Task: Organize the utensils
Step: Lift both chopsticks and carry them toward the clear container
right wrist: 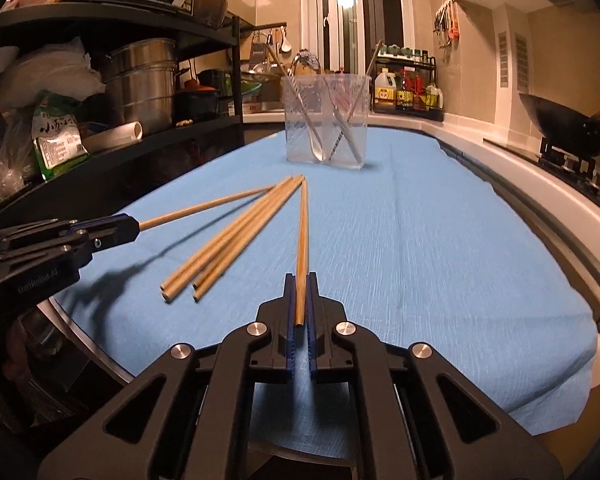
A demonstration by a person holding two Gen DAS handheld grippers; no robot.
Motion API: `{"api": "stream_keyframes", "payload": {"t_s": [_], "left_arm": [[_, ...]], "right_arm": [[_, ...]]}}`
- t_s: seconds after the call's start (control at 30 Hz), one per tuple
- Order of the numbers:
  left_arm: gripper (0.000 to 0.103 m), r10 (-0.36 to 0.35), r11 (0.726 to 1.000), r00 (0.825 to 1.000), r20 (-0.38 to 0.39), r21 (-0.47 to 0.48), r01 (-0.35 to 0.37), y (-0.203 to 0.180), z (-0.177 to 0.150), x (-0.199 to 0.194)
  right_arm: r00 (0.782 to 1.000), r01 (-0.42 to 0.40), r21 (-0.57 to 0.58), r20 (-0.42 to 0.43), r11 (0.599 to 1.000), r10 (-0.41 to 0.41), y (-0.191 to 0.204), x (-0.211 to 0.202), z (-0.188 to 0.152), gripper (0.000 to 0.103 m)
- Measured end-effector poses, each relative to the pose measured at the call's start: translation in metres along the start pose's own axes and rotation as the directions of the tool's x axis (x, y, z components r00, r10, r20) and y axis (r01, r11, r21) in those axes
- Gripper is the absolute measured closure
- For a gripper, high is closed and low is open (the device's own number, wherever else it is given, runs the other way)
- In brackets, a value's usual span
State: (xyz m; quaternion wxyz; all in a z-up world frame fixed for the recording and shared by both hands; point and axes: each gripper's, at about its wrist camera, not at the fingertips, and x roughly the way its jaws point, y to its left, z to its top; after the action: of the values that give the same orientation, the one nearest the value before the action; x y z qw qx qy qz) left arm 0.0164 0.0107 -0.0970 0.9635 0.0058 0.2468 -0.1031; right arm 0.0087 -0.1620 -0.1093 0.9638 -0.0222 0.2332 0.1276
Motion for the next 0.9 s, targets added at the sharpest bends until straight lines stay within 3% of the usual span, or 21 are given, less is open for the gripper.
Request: {"api": "stream_keyframes", "payload": {"t_s": [0.3, 0.9], "left_arm": [[0.097, 0.002, 0.999, 0.990, 0.143, 0.053, -0.010, -0.008, 0.046, -0.039], [0.097, -0.038, 0.997, 0.986, 0.163, 0.076, 0.026, -0.004, 0.096, -0.053]], "right_arm": [[0.992, -0.007, -0.027, 0.122, 1.000, 0.010, 0.007, -0.034, 0.046, 0.098], [0.977, -0.020, -0.034, 0.211, 0.999, 0.027, 0.007, -0.053, 0.108, 0.098]]}}
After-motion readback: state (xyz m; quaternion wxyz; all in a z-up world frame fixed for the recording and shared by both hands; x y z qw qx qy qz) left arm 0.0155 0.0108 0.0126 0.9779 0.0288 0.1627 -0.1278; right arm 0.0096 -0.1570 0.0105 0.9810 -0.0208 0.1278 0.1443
